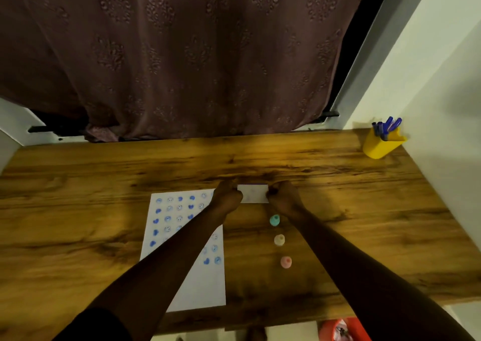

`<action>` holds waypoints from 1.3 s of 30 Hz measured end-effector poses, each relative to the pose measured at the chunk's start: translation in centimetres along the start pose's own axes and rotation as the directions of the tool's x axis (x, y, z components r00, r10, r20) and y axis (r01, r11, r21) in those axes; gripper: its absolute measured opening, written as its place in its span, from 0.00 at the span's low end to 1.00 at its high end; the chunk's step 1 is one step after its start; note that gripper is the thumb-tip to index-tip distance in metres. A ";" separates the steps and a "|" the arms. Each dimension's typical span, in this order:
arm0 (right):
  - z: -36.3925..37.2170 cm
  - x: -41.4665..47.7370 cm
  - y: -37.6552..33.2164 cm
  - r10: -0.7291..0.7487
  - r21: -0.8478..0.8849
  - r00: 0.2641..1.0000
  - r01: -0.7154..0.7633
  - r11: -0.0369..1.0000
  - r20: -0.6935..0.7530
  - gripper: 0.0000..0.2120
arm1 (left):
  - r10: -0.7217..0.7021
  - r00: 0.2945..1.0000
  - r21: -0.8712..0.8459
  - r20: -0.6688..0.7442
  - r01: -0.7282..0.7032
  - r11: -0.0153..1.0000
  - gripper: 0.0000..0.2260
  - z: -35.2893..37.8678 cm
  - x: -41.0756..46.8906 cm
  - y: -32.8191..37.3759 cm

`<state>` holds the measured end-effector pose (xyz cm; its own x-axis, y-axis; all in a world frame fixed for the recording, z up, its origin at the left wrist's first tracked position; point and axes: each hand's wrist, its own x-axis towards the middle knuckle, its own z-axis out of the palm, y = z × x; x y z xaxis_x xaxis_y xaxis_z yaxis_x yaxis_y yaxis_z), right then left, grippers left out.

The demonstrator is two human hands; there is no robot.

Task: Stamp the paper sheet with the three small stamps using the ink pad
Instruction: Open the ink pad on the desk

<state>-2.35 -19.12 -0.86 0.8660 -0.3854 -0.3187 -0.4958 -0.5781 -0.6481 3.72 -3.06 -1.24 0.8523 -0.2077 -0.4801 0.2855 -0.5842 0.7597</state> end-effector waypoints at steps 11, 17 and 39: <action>4.9 -6.1 -10.3 -0.160 0.072 0.987 0.160 0.984 -0.014 0.10 | 0.104 0.983 -0.143 -0.153 -0.126 0.982 0.17 -12.7 -6.9 -4.0; 13.7 -10.0 -15.2 -0.260 0.002 0.961 0.261 0.965 0.097 0.14 | -0.021 0.974 -0.244 -0.224 -0.035 0.969 0.20 -19.0 -12.0 -11.4; 29.7 -16.2 -18.3 -0.232 -0.051 0.901 0.268 0.962 0.366 0.19 | 0.028 0.945 0.044 -0.327 -0.014 0.999 0.20 -25.9 -15.6 -28.4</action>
<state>-5.39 19.04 -4.34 0.9194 0.0497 -0.3902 -0.2482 -0.6963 -0.6735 -6.37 37.06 -3.96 0.9563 0.0437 -0.2891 0.2539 -0.6149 0.7466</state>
